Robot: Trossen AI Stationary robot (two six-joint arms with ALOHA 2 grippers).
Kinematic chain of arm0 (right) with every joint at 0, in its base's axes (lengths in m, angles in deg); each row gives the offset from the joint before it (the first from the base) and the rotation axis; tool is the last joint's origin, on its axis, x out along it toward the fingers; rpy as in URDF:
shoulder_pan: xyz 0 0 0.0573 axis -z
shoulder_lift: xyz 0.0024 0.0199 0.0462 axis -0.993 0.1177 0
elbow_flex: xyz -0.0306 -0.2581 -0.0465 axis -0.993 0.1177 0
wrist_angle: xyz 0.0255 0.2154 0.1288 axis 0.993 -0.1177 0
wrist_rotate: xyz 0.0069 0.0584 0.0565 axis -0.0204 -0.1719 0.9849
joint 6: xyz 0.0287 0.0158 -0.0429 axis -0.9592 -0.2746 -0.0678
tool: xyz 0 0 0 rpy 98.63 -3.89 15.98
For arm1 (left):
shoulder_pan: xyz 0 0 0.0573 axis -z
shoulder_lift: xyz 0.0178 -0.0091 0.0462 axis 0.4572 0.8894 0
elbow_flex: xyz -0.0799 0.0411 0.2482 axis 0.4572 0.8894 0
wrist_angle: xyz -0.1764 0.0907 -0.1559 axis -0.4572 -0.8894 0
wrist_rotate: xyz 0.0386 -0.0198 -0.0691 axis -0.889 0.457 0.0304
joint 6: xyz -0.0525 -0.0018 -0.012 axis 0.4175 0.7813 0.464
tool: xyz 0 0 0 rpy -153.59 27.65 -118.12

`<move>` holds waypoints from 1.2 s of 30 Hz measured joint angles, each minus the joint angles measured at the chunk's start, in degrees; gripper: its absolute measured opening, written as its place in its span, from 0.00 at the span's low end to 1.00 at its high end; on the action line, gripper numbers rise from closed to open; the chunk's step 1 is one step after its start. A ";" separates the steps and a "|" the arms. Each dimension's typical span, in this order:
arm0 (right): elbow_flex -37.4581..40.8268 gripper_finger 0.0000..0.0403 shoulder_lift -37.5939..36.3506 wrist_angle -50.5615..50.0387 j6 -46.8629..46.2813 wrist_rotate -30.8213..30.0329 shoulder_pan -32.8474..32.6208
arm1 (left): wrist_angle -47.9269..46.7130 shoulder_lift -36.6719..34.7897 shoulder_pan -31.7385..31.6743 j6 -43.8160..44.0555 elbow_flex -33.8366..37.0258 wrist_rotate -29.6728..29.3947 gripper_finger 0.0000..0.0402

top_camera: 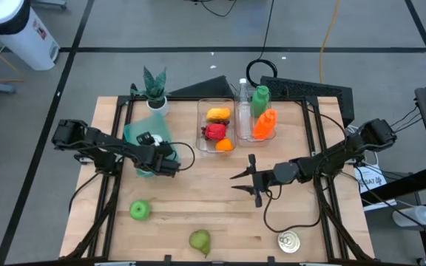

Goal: Pick & Place Food Item
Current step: Stack the green tuna can on top of the green tuna can in the bin, then put the green apple into the left transparent bin

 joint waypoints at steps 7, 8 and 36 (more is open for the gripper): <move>0.00 0.31 0.02 -0.06 0.00 0.02 0.00 | 0.12 -0.04 -0.02 -2.89 -0.15 0.47 0.90; 0.00 0.31 0.02 -0.06 0.00 0.02 0.00 | 0.04 -0.04 -0.03 -3.36 -0.19 0.70 0.90; -0.05 0.31 0.04 -0.14 -0.43 0.26 0.00 | 51.23 -22.79 15.28 -56.37 2.44 17.51 0.70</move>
